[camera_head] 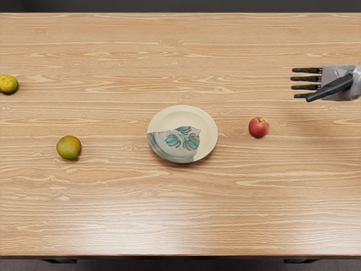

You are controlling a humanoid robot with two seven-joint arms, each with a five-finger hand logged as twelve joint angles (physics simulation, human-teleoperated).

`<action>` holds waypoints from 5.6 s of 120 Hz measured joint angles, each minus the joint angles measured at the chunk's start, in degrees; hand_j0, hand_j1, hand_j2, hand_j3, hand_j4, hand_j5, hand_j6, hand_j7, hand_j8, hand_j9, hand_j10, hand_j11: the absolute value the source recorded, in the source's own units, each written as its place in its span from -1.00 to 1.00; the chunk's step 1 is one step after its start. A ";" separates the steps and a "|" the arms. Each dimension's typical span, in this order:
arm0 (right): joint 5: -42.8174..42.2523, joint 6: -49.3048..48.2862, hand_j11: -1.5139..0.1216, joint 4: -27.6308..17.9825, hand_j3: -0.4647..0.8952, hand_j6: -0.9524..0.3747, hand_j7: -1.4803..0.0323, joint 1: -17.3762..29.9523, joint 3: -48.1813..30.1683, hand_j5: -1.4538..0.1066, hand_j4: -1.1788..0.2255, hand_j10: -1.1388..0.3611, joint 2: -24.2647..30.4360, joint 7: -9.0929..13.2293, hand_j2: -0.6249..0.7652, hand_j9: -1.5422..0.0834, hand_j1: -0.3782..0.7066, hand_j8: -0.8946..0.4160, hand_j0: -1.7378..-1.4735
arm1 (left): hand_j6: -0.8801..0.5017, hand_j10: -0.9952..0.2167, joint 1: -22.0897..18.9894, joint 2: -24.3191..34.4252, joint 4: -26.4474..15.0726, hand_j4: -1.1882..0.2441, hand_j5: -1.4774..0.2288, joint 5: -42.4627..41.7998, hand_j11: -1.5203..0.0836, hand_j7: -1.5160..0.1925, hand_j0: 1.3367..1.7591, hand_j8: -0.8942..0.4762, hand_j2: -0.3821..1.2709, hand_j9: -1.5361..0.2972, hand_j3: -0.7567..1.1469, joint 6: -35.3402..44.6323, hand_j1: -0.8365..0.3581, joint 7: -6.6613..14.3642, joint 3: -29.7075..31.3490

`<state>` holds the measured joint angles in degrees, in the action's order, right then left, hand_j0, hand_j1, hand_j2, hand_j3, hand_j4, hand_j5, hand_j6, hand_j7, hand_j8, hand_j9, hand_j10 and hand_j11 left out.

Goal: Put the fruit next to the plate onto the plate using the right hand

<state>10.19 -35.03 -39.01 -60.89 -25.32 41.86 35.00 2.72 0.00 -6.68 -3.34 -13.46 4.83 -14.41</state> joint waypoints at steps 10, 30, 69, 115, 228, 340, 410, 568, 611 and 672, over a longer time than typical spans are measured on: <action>0.01 0.00 0.85 -0.22 -0.32 0.44 0.96 0.01 0.00 0.86 0.68 0.52 0.10 0.00 -0.10 0.90 -0.95 0.37 -0.40 | 0.27 0.64 0.00 0.00 0.00 0.66 0.73 0.00 0.90 0.77 0.52 0.30 -0.54 0.68 -0.21 0.00 0.98 0.00 -0.01; -0.53 0.00 0.85 -0.69 -0.32 0.44 0.96 -0.47 0.40 0.86 0.68 0.52 0.23 0.00 -0.10 0.90 -0.95 0.37 -0.40 | 0.27 0.64 -0.09 0.00 0.00 0.66 0.73 0.00 0.90 0.77 0.52 0.30 -0.54 0.68 -0.21 0.00 0.98 0.00 -0.01; -25.83 0.00 0.85 -2.66 -0.32 0.44 0.96 -12.24 7.30 0.86 0.68 0.52 0.99 0.00 -0.10 0.90 -0.95 0.37 -0.40 | 0.27 0.64 -0.09 0.00 0.00 0.66 0.73 0.00 0.90 0.77 0.52 0.30 -0.54 0.68 -0.21 -0.01 0.98 0.00 0.06; -35.80 0.02 0.85 -5.70 -0.32 0.43 0.96 -24.36 30.46 0.86 0.68 0.52 -7.15 0.00 -0.10 0.90 -0.95 0.36 -0.40 | 0.27 0.64 -0.18 0.00 0.00 0.66 0.73 0.00 0.90 0.77 0.52 0.30 -0.54 0.68 -0.21 0.00 0.98 0.00 0.09; -45.01 48.31 0.68 -37.84 -0.32 0.27 0.77 -19.66 42.16 0.68 0.52 0.37 -3.70 0.00 -0.13 0.72 -0.71 0.20 -0.40 | 0.27 0.64 -0.30 0.00 0.01 0.66 0.73 -0.03 0.90 0.77 0.52 0.30 -0.54 0.68 -0.21 0.01 0.98 0.00 -0.01; -46.21 61.18 0.42 -43.31 -0.32 0.02 0.49 -20.50 46.87 0.41 0.29 0.15 -10.87 0.00 -0.18 0.46 -0.35 -0.05 -0.40 | 0.27 0.64 -0.44 0.00 0.00 0.66 0.73 -0.09 0.90 0.77 0.52 0.30 -0.54 0.68 -0.21 -0.01 0.98 0.00 0.00; -47.09 68.25 0.42 -42.71 -0.32 0.02 0.49 -20.87 50.92 0.41 0.29 0.15 -14.51 0.00 -0.18 0.46 -0.34 -0.05 -0.40 | 0.27 0.64 -0.44 0.00 0.00 0.66 0.73 -0.09 0.90 0.77 0.52 0.30 -0.54 0.68 -0.21 0.01 0.98 0.00 -0.01; -46.45 70.04 0.41 -37.00 -0.32 0.02 0.48 -19.97 54.21 0.40 0.28 0.15 -18.29 0.00 -0.18 0.46 -0.34 -0.06 -0.40 | 0.27 0.64 -0.09 0.00 0.00 0.66 0.73 -0.09 0.90 0.77 0.52 0.30 -0.54 0.68 -0.21 0.00 0.98 0.00 0.07; -46.18 70.04 0.37 -34.81 -0.32 -0.02 0.44 -19.50 54.04 0.36 0.25 0.12 -20.61 0.00 -0.18 0.42 -0.29 -0.09 -0.40 | 0.27 0.64 -0.09 0.00 0.00 0.66 0.73 -0.08 0.90 0.77 0.52 0.30 -0.54 0.68 -0.21 -0.02 0.98 0.00 0.08; -45.91 70.04 0.28 -35.51 -0.32 -0.11 0.33 -18.92 54.16 0.26 0.16 0.03 -21.85 0.00 -0.20 0.32 -0.15 -0.19 -0.40 | 0.27 0.64 -0.18 0.00 0.00 0.66 0.73 -0.09 0.90 0.77 0.52 0.30 -0.54 0.68 -0.21 0.00 0.98 0.00 0.08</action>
<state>-35.73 35.01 -74.51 -79.81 28.83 20.02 35.00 2.55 0.00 -6.68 -3.43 -13.46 4.83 -14.33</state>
